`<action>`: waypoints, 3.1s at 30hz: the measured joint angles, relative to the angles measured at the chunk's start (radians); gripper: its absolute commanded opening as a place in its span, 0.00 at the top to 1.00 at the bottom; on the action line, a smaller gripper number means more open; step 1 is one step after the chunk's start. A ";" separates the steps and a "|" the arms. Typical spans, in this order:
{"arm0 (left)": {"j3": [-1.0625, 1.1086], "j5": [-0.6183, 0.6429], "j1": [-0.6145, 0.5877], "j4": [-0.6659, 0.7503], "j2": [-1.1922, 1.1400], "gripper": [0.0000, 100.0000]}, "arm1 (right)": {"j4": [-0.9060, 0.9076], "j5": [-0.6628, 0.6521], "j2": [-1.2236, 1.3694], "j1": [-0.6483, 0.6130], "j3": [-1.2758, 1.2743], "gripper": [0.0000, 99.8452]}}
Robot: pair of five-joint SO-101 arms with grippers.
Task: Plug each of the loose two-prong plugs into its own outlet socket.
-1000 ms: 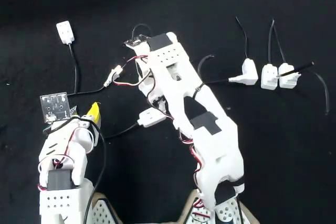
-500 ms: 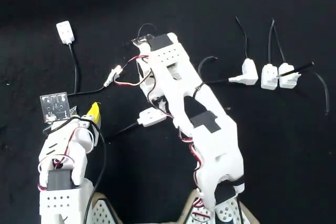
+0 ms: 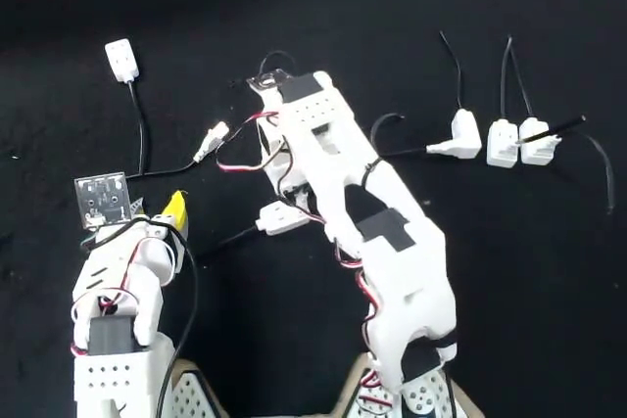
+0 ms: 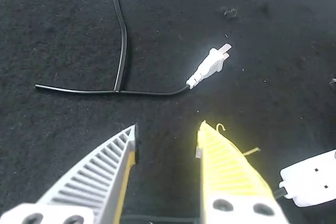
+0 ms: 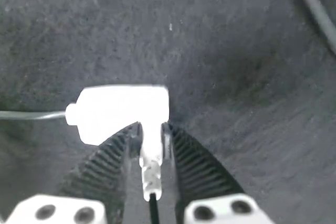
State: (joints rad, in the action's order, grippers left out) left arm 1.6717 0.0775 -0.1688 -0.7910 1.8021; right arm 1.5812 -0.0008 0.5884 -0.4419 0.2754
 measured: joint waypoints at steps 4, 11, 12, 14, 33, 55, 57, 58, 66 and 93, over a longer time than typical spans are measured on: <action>0.000 0.000 0.000 0.000 0.000 0.81 | -0.031 0.000 -0.018 0.000 -0.034 0.99; 0.000 0.000 0.000 0.000 0.000 0.81 | -0.038 0.002 -0.066 0.000 -0.064 0.93; 0.000 0.000 0.000 0.000 0.000 0.81 | -0.040 0.002 -0.069 0.000 -0.064 0.89; 0.000 0.000 0.000 0.000 0.000 0.81 | -0.040 0.002 -0.080 0.000 -0.066 0.82; -0.040 0.044 -0.216 -0.014 0.000 0.81 | -0.058 -0.516 -0.394 -0.147 -0.180 0.81; -0.044 0.123 -0.287 -0.014 0.000 0.81 | -0.542 -0.961 -0.407 -0.147 -0.680 0.81; -0.044 0.123 -0.287 -0.014 0.000 0.81 | -0.568 -0.961 -0.407 -0.141 -0.701 0.82; -0.044 0.123 -0.287 -0.014 0.000 0.81 | -0.571 -0.961 -0.407 -0.132 -0.703 0.85; -0.044 0.123 -0.287 -0.014 0.000 0.81 | -0.592 -0.961 -0.405 0.006 -0.703 0.99; -0.044 0.123 -0.287 -0.014 0.000 0.81 | -0.219 -0.235 -0.269 0.571 -0.066 0.99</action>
State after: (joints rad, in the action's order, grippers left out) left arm 1.6272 0.2002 -0.4557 -0.8048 1.8021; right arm 1.3617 -0.2355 0.3199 0.1289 0.2094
